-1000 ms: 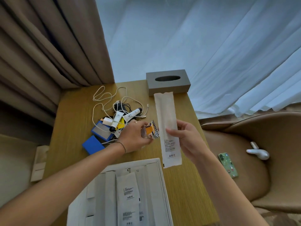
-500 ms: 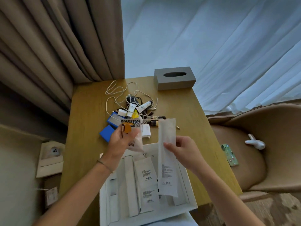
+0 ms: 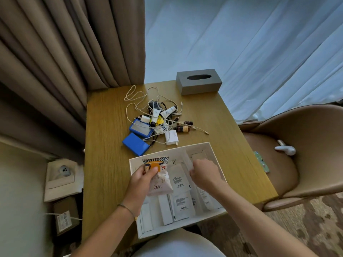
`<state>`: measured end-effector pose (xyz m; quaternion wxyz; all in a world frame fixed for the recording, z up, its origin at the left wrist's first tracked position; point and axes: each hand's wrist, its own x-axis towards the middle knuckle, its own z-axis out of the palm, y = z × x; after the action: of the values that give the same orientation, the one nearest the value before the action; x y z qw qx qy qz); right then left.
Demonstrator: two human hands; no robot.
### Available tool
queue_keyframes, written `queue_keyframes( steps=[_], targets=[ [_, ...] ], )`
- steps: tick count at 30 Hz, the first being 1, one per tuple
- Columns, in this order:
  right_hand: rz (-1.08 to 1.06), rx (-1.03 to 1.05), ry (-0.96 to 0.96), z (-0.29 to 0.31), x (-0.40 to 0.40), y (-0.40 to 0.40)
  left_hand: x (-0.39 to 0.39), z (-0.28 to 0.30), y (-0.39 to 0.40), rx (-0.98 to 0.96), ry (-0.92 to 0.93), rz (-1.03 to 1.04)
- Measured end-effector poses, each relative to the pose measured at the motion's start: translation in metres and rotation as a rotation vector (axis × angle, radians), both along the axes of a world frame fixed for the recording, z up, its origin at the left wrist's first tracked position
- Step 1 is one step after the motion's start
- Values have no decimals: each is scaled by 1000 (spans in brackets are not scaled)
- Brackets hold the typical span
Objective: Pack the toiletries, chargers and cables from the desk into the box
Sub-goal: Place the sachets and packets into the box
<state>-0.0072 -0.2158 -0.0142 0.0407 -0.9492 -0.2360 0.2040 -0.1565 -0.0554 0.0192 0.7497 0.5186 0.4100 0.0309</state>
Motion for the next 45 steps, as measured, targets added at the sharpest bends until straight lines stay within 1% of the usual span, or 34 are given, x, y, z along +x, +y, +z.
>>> queue_keyframes(
  steps=[4,8,14,19,21,24,27,30,34,39,40,43,45],
  targets=[
    [99,-178,-60,-14,-5,9,-4,-3,-5,12,27,-41],
    [196,-336,-128,-23,-8,18,-3,-9,-9,67,43,-58],
    [301,-401,-107,-38,-10,15,4,-16,-15,165,52,-114],
    [319,-406,-19,-40,-17,16,13,-25,-13,228,122,-234],
    [271,-369,44,-36,-12,15,16,-30,-13,276,162,-294],
    [172,-251,135,-23,2,8,20,-38,-17,363,206,-383],
    [88,-80,82,-5,14,0,28,-45,-26,478,252,-475],
    [68,72,47,10,18,-4,38,-55,-42,593,308,-591],
    [79,159,26,20,22,-5,51,-70,-64,665,353,-669],
    [73,240,57,25,35,-6,61,-85,-87,729,339,-711],
    [68,255,65,24,38,-6,61,-88,-90,786,335,-745],
    [61,302,81,23,45,-5,61,-96,-94,1053,329,-866],
    [50,343,103,23,51,-4,64,-98,-93,1131,330,-900]
  ],
)
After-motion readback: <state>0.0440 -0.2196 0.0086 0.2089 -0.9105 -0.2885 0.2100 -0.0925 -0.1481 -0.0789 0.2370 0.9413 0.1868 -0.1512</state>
